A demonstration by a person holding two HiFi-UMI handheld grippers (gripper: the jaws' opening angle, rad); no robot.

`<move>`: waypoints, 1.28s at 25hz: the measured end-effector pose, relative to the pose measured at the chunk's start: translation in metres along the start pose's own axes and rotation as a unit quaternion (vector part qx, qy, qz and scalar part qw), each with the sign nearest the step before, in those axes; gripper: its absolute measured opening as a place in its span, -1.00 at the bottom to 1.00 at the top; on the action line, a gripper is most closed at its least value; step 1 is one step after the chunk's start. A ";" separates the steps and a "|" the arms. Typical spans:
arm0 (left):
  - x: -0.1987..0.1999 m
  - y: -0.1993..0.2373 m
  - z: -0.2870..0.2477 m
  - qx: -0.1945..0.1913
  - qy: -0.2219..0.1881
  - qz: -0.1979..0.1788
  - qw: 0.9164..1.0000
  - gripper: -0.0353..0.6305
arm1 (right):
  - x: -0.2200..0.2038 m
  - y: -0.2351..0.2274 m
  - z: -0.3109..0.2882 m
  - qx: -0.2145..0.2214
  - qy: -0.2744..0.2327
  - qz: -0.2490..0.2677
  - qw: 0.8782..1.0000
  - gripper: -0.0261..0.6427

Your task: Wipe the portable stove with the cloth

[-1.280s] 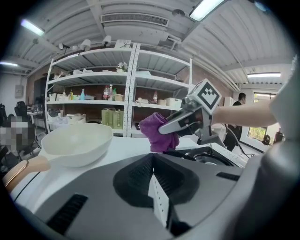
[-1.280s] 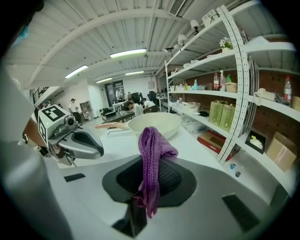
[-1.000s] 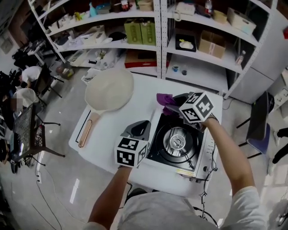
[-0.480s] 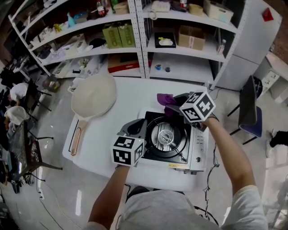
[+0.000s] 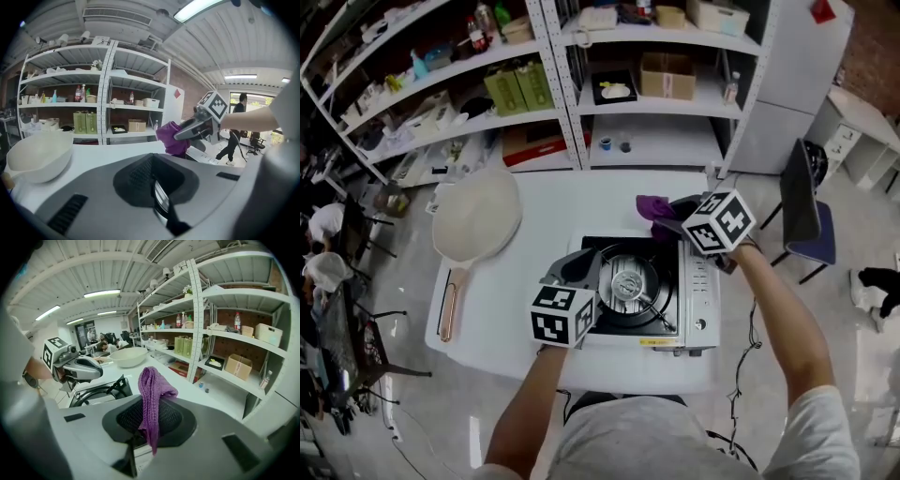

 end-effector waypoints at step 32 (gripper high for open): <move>0.014 -0.002 0.078 -0.025 -0.040 -0.030 0.998 -0.89 | -0.019 0.107 0.100 -0.158 -0.158 -0.088 0.971 -0.73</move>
Point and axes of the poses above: the fingertips, and each gripper's own axes: z backward along the fingers, y to its left, x out of its top, the point moved 1 cm from there along z, backward along the fingers, and after that the axes turned 8 degrees about -z, right-handed, at the moved point
